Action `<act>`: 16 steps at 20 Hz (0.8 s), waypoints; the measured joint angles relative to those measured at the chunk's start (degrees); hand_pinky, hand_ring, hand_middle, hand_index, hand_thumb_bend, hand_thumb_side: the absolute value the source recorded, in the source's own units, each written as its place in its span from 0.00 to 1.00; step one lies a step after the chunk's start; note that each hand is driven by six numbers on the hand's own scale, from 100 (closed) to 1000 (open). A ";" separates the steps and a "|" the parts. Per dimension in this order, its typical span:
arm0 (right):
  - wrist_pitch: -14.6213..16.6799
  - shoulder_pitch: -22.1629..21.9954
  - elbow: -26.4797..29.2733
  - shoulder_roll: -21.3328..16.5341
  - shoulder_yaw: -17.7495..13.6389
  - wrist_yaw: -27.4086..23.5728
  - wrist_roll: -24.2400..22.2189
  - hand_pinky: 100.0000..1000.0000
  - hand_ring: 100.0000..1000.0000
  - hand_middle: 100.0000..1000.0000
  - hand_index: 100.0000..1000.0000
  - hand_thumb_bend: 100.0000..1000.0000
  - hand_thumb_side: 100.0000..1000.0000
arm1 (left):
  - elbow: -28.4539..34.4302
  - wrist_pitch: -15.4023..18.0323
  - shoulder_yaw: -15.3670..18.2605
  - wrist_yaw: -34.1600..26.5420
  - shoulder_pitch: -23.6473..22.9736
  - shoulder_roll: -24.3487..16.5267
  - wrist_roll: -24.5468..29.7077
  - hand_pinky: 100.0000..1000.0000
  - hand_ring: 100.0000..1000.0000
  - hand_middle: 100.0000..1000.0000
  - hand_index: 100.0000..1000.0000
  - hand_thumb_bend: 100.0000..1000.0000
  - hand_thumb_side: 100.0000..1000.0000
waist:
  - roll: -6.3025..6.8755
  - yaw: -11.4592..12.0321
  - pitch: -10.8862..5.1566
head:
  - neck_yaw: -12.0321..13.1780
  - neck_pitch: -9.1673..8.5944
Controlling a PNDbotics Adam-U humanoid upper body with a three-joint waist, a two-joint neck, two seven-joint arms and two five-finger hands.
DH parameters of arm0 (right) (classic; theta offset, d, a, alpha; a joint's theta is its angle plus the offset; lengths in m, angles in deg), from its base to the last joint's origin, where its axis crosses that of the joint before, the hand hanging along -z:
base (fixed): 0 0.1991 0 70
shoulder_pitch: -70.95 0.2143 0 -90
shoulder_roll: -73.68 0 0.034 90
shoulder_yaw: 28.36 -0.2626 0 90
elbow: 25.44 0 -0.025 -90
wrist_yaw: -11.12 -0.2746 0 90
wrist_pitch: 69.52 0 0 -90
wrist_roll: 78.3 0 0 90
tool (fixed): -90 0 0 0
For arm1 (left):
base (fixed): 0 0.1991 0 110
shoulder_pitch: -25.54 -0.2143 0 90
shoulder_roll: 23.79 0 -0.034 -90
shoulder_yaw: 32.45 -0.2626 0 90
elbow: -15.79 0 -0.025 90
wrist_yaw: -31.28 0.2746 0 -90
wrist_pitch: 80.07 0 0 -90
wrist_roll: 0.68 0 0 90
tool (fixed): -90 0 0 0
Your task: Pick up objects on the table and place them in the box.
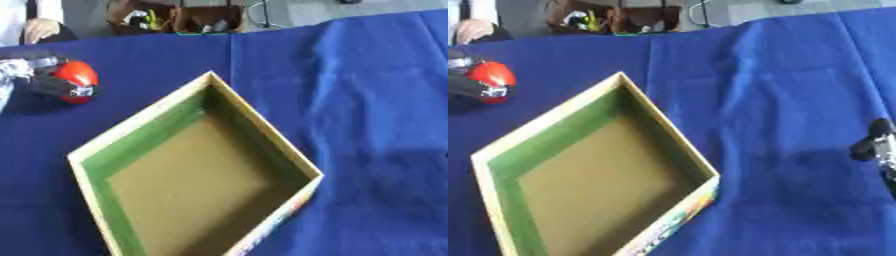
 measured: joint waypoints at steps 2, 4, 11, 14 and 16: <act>0.02 0.00 0.04 0.01 -0.14 0.00 0.10 0.73 0.45 0.29 0.42 0.00 0.85 | -0.12 -0.01 0.01 0.00 0.05 0.01 0.25 0.41 0.81 0.92 0.99 0.39 0.54 | 0.05 0.00 0.00 | 0.11 0.00; -0.04 0.00 0.08 0.02 -0.16 0.00 0.18 0.73 0.45 0.29 0.42 0.00 0.86 | -0.35 -0.10 0.02 -0.04 0.22 0.01 0.51 0.36 0.79 0.91 0.99 0.35 0.50 | 0.07 0.00 0.00 | 0.16 0.00; -0.11 -0.01 0.19 0.10 -0.20 0.00 0.34 0.74 0.46 0.28 0.41 0.00 0.84 | -0.77 -0.93 0.04 -2.00 0.53 0.07 1.34 0.39 0.87 0.95 1.00 0.22 0.34 | 0.17 -0.03 0.00 | 0.19 0.01; -0.04 0.00 0.22 0.14 -0.26 0.00 0.68 0.75 0.46 0.27 0.41 0.00 0.84 | -1.10 -1.81 0.07 -3.10 0.62 0.07 1.49 0.41 0.90 0.99 1.00 0.10 0.26 | 0.23 -0.03 -0.01 | 0.25 0.01; -0.05 0.00 0.24 0.18 -0.34 0.00 0.76 0.75 0.46 0.27 0.41 0.00 0.84 | -1.38 -2.50 0.19 -3.78 0.70 0.07 1.40 0.40 0.89 1.00 1.00 0.05 0.24 | 0.25 -0.03 -0.01 | 0.28 0.01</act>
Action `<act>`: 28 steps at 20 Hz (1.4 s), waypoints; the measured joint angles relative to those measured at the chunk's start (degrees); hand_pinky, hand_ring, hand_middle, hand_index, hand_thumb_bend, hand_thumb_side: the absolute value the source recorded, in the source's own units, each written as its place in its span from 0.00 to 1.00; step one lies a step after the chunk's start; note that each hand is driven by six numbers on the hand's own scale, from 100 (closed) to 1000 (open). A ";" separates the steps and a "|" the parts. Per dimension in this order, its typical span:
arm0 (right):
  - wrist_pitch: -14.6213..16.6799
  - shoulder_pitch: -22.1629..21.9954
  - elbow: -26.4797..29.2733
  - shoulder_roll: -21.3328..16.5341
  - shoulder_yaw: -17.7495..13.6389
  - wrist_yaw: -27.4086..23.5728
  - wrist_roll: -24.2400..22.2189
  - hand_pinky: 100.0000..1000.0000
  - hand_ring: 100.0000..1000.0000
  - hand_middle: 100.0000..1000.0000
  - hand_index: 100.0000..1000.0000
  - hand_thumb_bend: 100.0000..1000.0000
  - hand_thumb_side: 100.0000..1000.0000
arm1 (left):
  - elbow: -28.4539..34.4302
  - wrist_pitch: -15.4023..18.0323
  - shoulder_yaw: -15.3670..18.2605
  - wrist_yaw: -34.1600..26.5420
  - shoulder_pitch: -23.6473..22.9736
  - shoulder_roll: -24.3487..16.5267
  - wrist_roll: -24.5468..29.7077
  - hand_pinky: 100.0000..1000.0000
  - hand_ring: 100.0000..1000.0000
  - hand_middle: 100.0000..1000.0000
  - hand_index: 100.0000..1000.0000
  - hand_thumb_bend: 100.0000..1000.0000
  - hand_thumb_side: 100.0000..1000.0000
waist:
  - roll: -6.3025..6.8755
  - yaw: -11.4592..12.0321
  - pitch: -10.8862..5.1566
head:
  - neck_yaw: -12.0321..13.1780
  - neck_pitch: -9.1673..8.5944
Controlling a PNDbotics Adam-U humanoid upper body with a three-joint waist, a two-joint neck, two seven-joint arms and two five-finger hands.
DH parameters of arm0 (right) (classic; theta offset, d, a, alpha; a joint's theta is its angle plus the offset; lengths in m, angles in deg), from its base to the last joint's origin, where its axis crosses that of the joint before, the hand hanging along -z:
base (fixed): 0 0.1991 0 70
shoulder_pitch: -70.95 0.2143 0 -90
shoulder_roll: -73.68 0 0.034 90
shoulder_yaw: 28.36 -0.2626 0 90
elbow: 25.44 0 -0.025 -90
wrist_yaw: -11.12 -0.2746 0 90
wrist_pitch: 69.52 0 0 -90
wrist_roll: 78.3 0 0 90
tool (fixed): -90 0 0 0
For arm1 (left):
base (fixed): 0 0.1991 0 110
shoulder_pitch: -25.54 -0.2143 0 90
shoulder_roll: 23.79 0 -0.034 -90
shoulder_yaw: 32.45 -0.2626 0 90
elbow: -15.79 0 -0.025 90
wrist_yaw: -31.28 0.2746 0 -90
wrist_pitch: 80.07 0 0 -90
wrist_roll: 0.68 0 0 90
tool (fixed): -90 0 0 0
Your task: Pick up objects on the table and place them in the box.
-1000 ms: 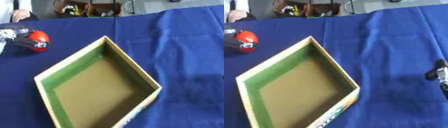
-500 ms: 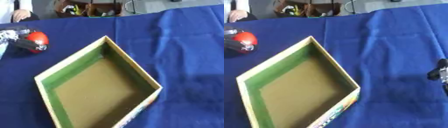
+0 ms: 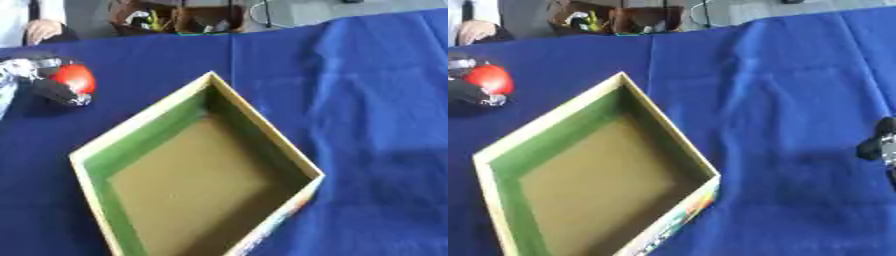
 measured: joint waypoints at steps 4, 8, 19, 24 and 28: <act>-0.17 -0.01 0.02 0.02 -0.12 0.17 0.14 0.76 0.46 0.27 0.41 0.00 0.83 | -0.09 -1.44 0.03 -0.81 0.04 0.14 -1.30 0.38 0.87 0.94 0.94 0.00 0.21 | 0.03 0.03 -0.07 | 0.01 0.01; -0.34 -0.04 0.02 0.11 -0.16 0.49 0.31 0.76 0.46 0.27 0.41 0.00 0.82 | -0.11 -3.05 0.04 -1.84 0.04 0.51 -3.94 0.36 0.86 0.91 0.88 0.00 0.22 | 0.04 0.10 -0.18 | 0.01 0.08; -0.76 -0.58 -0.07 0.35 -0.22 0.77 0.67 0.76 0.46 0.27 0.41 0.00 0.82 | 0.02 -5.74 -0.04 -4.06 0.16 0.98 -7.86 0.35 0.83 0.82 0.68 0.00 0.26 | 0.13 1.19 -2.05 | 0.03 1.51; -0.97 -0.58 -0.08 0.38 -0.22 0.75 0.69 0.77 0.46 0.27 0.40 0.00 0.85 | 0.69 -5.95 -0.37 -4.05 0.22 0.98 -8.10 0.36 0.83 0.81 0.64 0.00 0.23 | 0.17 1.41 -2.90 | 0.02 2.06; -1.16 -0.89 -0.08 0.67 -0.47 0.58 0.78 0.77 0.46 0.27 0.40 0.00 0.81 | 1.45 -6.12 -0.64 -4.89 0.22 0.98 -8.10 0.36 0.83 0.80 0.63 0.00 0.23 | 0.10 1.75 -3.68 | -0.15 2.36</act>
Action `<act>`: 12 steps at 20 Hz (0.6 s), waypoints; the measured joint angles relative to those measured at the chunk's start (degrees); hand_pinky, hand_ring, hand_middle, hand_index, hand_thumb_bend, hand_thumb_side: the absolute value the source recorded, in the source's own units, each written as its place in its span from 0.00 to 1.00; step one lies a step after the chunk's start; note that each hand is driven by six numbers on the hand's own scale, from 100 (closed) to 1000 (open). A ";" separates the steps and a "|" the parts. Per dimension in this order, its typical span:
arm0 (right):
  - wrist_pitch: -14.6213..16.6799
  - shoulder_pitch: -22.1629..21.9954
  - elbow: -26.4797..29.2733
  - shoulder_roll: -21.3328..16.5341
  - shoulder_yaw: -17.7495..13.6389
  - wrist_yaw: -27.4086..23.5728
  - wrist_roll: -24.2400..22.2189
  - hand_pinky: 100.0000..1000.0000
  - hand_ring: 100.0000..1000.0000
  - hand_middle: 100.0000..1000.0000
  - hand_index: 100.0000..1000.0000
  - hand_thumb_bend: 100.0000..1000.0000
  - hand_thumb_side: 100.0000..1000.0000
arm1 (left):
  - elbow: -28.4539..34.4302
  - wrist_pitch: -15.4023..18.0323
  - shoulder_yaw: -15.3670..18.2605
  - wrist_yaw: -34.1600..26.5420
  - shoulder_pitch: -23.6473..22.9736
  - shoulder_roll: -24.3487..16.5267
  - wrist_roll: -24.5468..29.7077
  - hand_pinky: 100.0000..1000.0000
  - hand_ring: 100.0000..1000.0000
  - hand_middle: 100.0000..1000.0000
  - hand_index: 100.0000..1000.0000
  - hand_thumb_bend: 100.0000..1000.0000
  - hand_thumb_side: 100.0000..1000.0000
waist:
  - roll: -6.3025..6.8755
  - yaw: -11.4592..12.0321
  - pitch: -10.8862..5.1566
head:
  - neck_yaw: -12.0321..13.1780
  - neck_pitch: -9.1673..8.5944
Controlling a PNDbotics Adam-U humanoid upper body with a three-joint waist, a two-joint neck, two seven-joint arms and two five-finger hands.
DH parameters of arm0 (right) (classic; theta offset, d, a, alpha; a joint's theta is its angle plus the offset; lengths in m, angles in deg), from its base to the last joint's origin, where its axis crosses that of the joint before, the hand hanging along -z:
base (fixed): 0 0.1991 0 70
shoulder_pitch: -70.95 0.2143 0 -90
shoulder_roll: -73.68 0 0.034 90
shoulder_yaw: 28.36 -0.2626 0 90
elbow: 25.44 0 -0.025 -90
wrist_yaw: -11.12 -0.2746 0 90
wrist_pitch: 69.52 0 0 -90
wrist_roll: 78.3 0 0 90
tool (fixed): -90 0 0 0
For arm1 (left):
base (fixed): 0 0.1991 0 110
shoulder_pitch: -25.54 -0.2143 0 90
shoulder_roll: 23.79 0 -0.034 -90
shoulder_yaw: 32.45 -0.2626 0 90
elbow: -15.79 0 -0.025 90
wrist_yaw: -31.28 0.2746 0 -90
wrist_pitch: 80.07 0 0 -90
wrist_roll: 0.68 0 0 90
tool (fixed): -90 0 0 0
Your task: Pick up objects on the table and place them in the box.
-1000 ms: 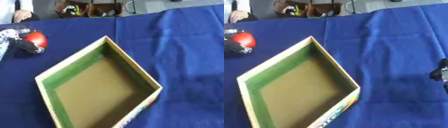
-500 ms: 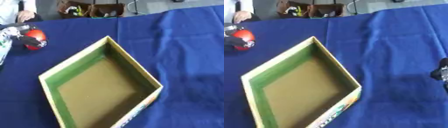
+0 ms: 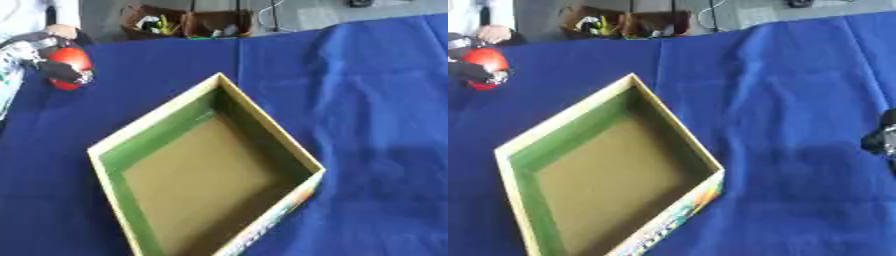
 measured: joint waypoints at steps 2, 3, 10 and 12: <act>-0.11 -0.20 0.00 0.10 -0.07 -0.11 0.01 0.77 0.46 0.27 0.40 0.00 0.82 | 1.23 0.33 -0.61 -0.86 0.00 0.00 0.61 0.36 0.83 0.80 0.63 0.00 0.23 | -0.04 0.43 -0.40 | -0.27 0.34; -0.21 -0.25 -0.01 0.10 -0.09 -0.14 0.03 0.77 0.46 0.27 0.40 0.00 0.82 | 2.12 0.44 -1.04 -1.29 0.00 -0.03 1.13 0.36 0.83 0.80 0.63 0.00 0.23 | -0.07 0.66 -0.64 | -0.41 0.63; -0.60 -0.70 -0.01 0.10 -0.35 -0.27 -0.03 0.77 0.46 0.27 0.41 0.00 0.81 | 12.93 0.07 -6.07 -4.96 -1.18 -2.49 6.38 0.34 0.80 0.77 0.62 0.00 0.20 | 0.03 2.13 -2.60 | -2.33 2.08; -0.62 -0.72 -0.01 0.09 -0.35 -0.52 -0.05 0.77 0.46 0.27 0.41 0.00 0.81 | 17.25 -0.38 -7.90 -6.23 -1.98 -3.57 8.13 0.34 0.79 0.77 0.62 0.00 0.19 | -0.01 2.47 -3.31 | -2.90 2.46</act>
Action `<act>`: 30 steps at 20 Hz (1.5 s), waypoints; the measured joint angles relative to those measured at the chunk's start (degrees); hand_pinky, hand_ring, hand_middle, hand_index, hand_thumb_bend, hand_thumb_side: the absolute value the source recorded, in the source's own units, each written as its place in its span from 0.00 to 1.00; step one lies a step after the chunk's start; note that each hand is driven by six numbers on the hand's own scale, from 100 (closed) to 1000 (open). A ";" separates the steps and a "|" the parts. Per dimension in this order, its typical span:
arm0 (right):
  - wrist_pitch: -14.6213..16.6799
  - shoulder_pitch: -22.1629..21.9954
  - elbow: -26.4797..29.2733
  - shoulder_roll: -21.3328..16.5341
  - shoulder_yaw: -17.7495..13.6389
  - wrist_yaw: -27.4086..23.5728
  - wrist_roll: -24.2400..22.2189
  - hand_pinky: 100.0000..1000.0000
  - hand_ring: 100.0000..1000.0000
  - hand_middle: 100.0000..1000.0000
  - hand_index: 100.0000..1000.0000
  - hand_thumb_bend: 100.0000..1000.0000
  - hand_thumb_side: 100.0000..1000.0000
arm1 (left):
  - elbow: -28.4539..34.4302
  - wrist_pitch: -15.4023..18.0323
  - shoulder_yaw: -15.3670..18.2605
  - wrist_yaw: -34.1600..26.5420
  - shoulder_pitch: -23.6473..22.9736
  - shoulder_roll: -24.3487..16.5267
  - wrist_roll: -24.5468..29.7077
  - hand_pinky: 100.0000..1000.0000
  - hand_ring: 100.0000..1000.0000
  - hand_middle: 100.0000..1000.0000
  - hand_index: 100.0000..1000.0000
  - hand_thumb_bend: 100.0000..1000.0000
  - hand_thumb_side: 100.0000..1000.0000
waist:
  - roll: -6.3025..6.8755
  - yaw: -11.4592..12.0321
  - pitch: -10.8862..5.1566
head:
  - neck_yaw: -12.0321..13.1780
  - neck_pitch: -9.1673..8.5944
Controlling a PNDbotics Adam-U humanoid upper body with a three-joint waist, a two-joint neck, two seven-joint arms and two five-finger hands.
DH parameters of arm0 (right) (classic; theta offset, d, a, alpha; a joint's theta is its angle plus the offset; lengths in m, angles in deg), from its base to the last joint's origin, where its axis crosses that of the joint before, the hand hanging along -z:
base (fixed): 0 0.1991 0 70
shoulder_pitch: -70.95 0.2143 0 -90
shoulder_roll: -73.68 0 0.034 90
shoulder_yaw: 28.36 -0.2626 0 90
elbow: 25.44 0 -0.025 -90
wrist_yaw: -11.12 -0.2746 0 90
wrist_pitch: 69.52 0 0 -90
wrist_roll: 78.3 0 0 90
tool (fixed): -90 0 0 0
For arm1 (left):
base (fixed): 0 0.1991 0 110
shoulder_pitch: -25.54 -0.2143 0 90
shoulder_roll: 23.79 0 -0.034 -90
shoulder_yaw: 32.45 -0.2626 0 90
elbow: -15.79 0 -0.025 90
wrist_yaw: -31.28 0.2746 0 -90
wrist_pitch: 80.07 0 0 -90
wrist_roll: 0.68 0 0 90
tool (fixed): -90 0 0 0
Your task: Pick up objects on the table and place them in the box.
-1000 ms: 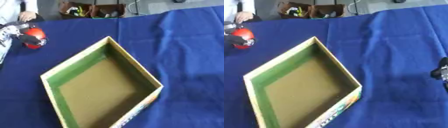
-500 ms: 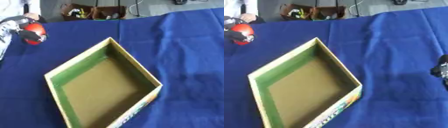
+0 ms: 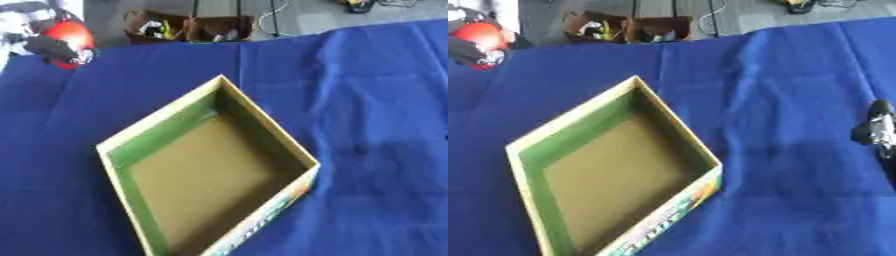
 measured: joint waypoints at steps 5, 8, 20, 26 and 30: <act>-0.14 -0.44 0.00 0.00 0.00 -0.39 -0.14 0.77 0.46 0.27 0.41 0.00 0.81 | 11.20 -1.98 -3.97 -2.98 -1.60 -2.62 3.75 0.33 0.77 0.74 0.59 0.00 0.18 | -0.11 0.55 -1.49 | -1.46 0.83; -0.31 -0.45 0.00 0.00 0.01 -0.63 -0.25 0.77 0.46 0.27 0.41 0.00 0.81 | 17.34 -3.25 -6.13 -5.24 -2.74 -4.19 4.86 0.34 0.78 0.74 0.59 0.00 0.18 | -0.11 0.64 -2.21 | -2.07 1.27; -0.62 -0.44 0.00 0.00 0.32 -1.12 -0.52 0.78 0.47 0.27 0.41 0.00 0.82 | 38.21 -10.61 -12.33 -18.34 -4.52 -7.10 3.15 0.34 0.79 0.76 0.57 0.00 0.22 | 0.18 0.51 -3.04 | -2.13 1.29; -0.70 -0.43 -0.01 0.00 0.32 -1.15 -0.74 0.78 0.47 0.28 0.41 0.00 0.83 | 43.05 -11.89 -16.63 -20.34 -3.65 -7.10 1.87 0.33 0.78 0.74 0.58 0.00 0.19 | 0.48 0.14 -3.04 | -2.09 1.30; -0.82 -0.43 -0.01 0.00 0.32 -1.15 -0.87 0.78 0.47 0.28 0.41 0.00 0.83 | 44.84 -11.13 -19.23 -18.35 -2.57 -7.02 2.62 0.33 0.77 0.73 0.58 0.00 0.17 | 0.68 0.03 -3.04 | -2.12 1.28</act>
